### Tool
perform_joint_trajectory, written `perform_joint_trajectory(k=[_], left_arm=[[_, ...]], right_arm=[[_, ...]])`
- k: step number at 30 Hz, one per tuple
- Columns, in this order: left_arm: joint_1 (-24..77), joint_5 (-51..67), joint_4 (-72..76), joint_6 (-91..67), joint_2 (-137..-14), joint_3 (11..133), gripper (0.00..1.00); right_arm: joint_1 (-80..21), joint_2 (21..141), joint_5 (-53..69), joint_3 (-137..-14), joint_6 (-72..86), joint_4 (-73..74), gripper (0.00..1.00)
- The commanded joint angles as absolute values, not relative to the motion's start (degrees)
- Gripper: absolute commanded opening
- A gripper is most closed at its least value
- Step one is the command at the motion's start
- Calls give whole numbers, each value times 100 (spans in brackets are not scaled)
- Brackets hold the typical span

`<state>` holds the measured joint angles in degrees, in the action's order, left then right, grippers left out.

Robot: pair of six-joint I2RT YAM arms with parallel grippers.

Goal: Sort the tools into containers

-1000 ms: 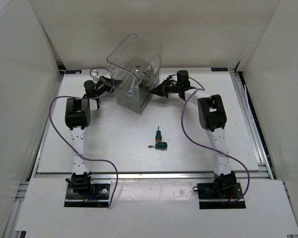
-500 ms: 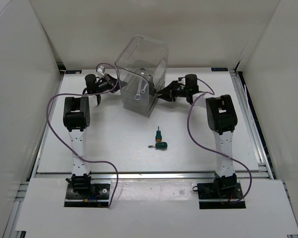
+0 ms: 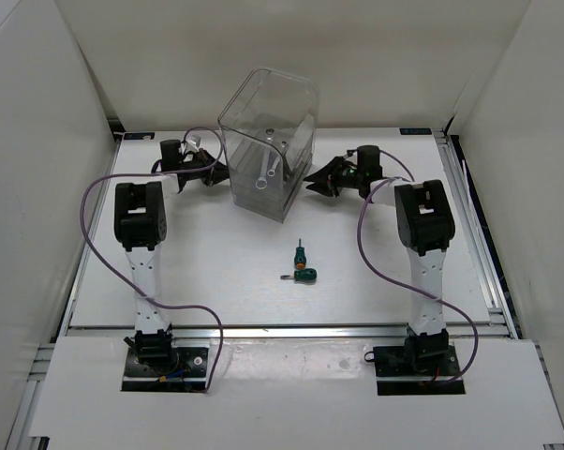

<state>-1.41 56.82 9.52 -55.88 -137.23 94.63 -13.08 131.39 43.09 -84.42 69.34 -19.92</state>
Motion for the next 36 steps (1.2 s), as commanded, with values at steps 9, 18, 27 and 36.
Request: perform_joint_trajectory(k=[9, 18, 27, 36], left_arm=[[-176, 5344, -491, -5203, -12375, 8860, 11], [-176, 5309, -580, -5273, -12129, 8578, 12], [-176, 5361, -475, -5396, -11971, 8315, 13], [-219, 5449, -176, -5722, -11944, 8156, 14]], right_arm=[[-1248, 13342, 4289, -8631, 7031, -3039, 39], [-1301, 13675, 4350, -8657, 7312, -3647, 36], [-1441, 14097, 4456, -8595, 8394, -5607, 33], [-1476, 14186, 4579, -8684, 8437, -5440, 17]])
